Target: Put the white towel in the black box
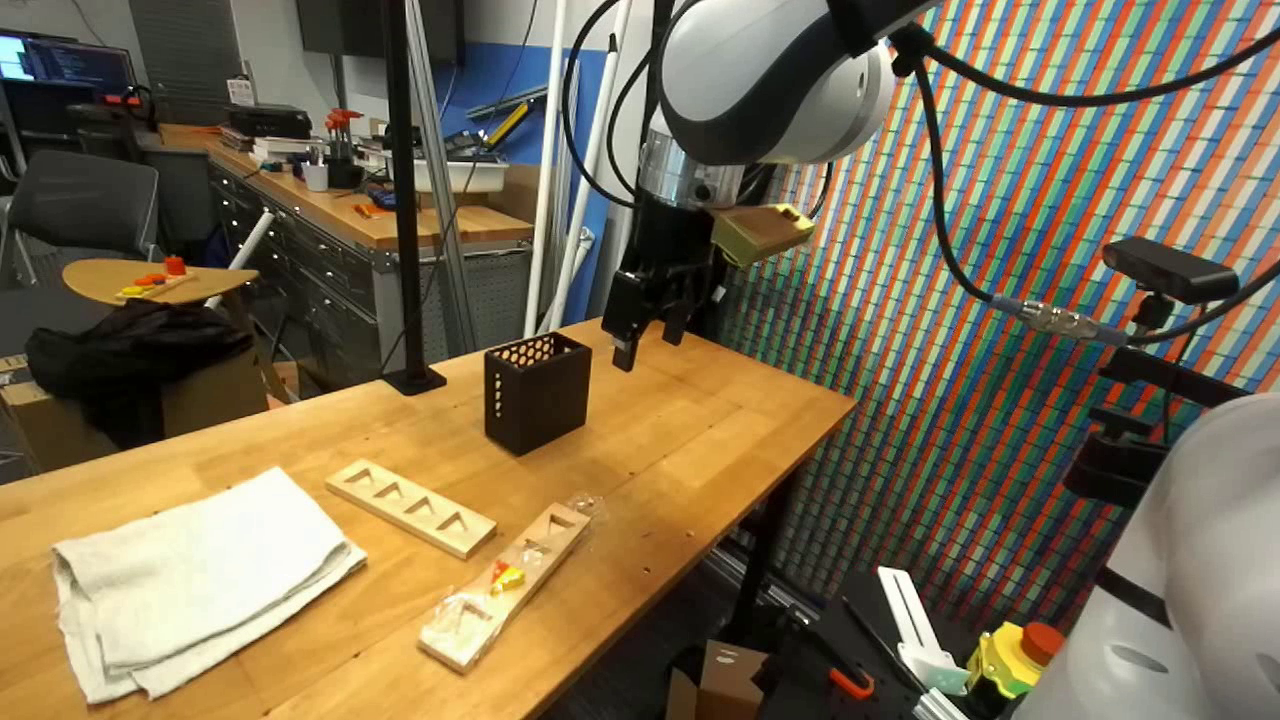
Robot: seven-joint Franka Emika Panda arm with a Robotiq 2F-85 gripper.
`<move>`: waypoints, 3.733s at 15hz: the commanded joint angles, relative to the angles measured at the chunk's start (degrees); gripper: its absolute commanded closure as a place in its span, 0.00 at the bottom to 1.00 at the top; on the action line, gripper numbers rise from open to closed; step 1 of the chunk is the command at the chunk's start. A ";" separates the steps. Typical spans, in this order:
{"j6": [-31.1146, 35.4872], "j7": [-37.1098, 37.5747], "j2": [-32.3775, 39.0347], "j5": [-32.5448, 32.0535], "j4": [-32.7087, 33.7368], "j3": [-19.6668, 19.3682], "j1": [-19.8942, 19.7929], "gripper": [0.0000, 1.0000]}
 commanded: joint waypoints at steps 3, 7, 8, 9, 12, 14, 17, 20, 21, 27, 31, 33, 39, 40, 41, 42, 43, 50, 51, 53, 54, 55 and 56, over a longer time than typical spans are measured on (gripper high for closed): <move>-0.13 -0.01 -0.01 0.03 0.07 0.09 -0.07 0.00; 0.78 1.55 1.75 -0.60 0.82 1.88 0.78 0.00; 0.91 2.11 2.39 -0.96 1.25 2.72 1.06 0.00; 0.82 2.79 3.16 -1.28 1.87 3.78 1.44 0.00; 0.64 4.87 6.74 -2.39 4.87 7.23 2.93 0.00; 0.47 5.70 9.54 -3.50 7.65 9.12 3.96 0.00; 0.11 6.35 14.55 -5.74 13.04 11.01 5.28 0.00; -0.08 5.88 20.52 -7.19 19.84 11.92 6.62 0.00; 0.02 5.82 22.70 -7.41 22.48 12.22 7.14 0.00; -1.42 8.34 34.84 -9.26 37.72 12.94 11.03 0.00; -2.23 10.82 41.81 -9.13 45.87 12.78 14.34 0.00; -2.58 12.48 45.71 -9.00 50.16 12.64 16.17 0.00; -6.88 14.75 56.49 -8.34 62.42 12.05 21.03 0.00; -7.26 14.78 58.09 -8.14 63.93 12.01 21.53 0.00; -7.72 14.78 59.42 -8.00 65.20 11.97 21.97 0.00; -7.95 14.64 60.81 -7.90 66.32 11.93 22.32 0.00; -8.27 14.47 62.28 -7.83 67.40 11.88 22.63 0.00; -8.37 13.29 72.49 -7.39 75.11 11.46 23.45 0.00; -8.40 13.19 73.71 -7.43 76.16 11.31 23.53 0.00; -8.09 12.90 75.86 -7.32 78.03 11.15 23.45 0.00; -8.04 12.82 76.92 -7.34 78.92 10.97 23.42 0.00; -8.06 12.78 77.64 -7.32 79.62 10.86 23.44 0.00; -8.01 12.70 78.61 -7.33 80.45 10.68 23.40 0.00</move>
